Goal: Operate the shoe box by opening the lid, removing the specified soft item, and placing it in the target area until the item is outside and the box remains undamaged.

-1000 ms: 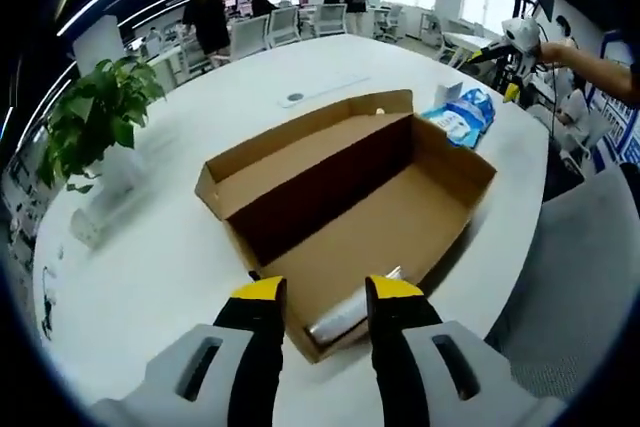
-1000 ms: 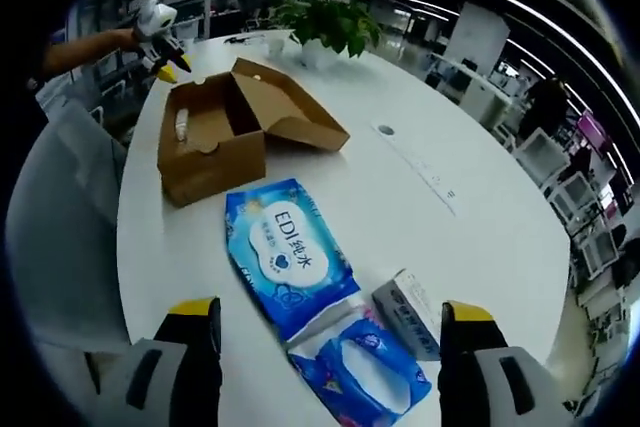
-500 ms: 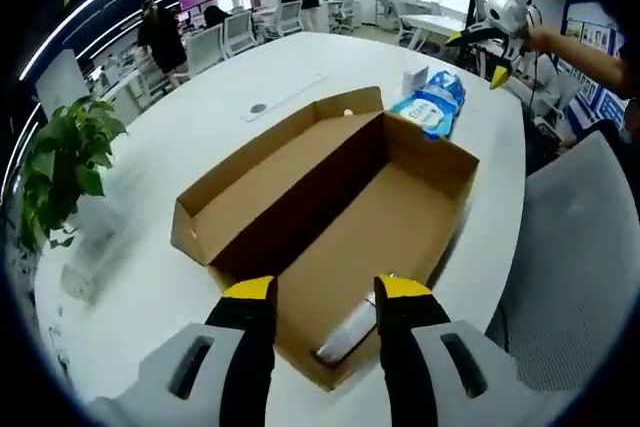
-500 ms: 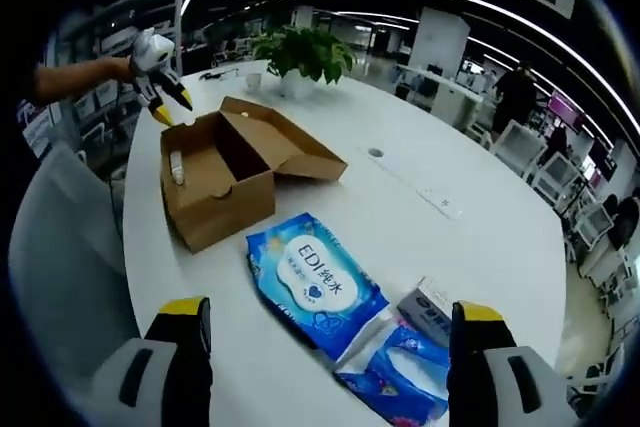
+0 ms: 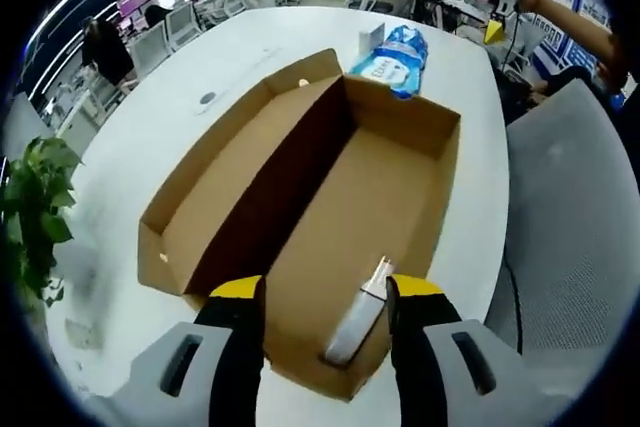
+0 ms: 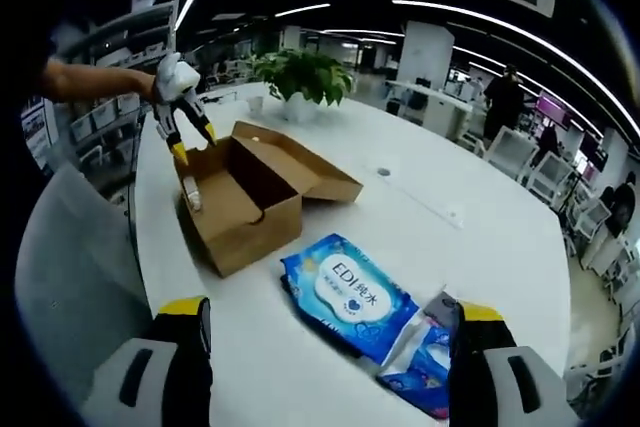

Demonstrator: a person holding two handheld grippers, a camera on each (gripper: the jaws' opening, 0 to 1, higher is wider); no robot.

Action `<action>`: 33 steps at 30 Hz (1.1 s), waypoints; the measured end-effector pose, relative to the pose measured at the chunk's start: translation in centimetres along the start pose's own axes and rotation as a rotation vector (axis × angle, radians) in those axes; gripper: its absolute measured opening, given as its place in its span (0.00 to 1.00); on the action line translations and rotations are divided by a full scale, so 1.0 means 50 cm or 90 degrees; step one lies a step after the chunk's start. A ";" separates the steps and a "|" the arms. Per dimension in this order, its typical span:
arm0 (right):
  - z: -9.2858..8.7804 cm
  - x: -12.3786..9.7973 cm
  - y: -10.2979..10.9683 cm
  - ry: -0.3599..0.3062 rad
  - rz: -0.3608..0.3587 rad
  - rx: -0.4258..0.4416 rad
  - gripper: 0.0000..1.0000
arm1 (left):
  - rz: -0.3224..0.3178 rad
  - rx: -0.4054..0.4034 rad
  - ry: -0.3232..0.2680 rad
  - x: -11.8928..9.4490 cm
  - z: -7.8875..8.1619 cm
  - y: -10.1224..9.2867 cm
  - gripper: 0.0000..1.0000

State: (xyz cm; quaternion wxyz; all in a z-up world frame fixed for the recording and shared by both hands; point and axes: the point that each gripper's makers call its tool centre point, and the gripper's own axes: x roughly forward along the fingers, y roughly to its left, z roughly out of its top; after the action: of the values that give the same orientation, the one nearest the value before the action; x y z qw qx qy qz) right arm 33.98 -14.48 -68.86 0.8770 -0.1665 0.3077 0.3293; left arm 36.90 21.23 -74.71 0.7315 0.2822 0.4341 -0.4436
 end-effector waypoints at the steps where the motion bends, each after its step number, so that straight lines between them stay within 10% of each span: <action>1: 0.001 -0.001 0.005 -0.001 -0.002 0.003 1.00 | -0.004 0.007 0.005 0.003 0.000 -0.001 0.50; 33: 0.012 -0.039 0.145 -0.046 -0.042 0.044 1.00 | -0.133 0.150 0.086 0.068 -0.018 -0.033 0.53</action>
State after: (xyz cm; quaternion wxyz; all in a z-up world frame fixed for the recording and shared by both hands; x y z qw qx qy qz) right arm 28.14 -9.85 -67.78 0.9031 -0.1343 0.2813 0.2953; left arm 35.84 19.85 -78.20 0.6127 0.3484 0.4541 -0.5449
